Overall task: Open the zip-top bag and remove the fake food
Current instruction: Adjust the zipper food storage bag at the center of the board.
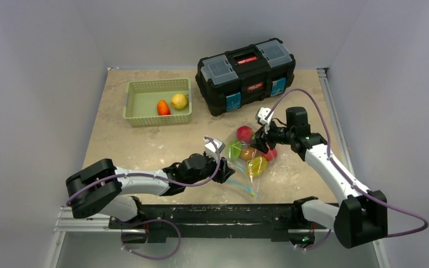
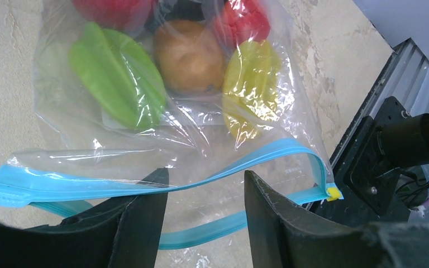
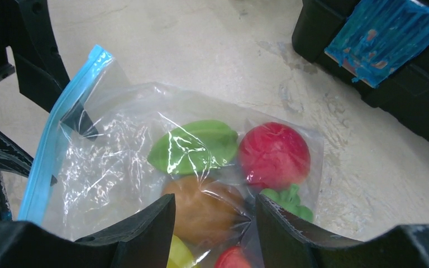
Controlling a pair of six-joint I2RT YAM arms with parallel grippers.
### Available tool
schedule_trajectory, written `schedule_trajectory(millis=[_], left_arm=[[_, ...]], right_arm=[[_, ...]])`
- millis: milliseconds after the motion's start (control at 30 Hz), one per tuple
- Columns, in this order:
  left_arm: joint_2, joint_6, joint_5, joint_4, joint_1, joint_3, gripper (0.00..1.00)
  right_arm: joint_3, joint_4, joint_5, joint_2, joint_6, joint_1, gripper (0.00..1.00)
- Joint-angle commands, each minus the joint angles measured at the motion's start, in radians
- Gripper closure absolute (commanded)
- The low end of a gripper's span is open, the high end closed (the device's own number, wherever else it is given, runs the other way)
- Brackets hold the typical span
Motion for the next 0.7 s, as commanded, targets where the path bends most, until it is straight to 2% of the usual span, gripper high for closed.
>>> schedule_trajectory(millis=[0,667], left_arm=[[-0.028,0.029,0.004,0.032,0.006,-0.018,0.5],[-0.006,0.058,0.057,0.059,0.007,-0.028,0.5]], right_arm=[[0.074,-0.015,0.009,0.049,-0.054,-0.004,0.47],[0.06,-0.063,0.11,0.098,-0.129,-0.016,0.45]])
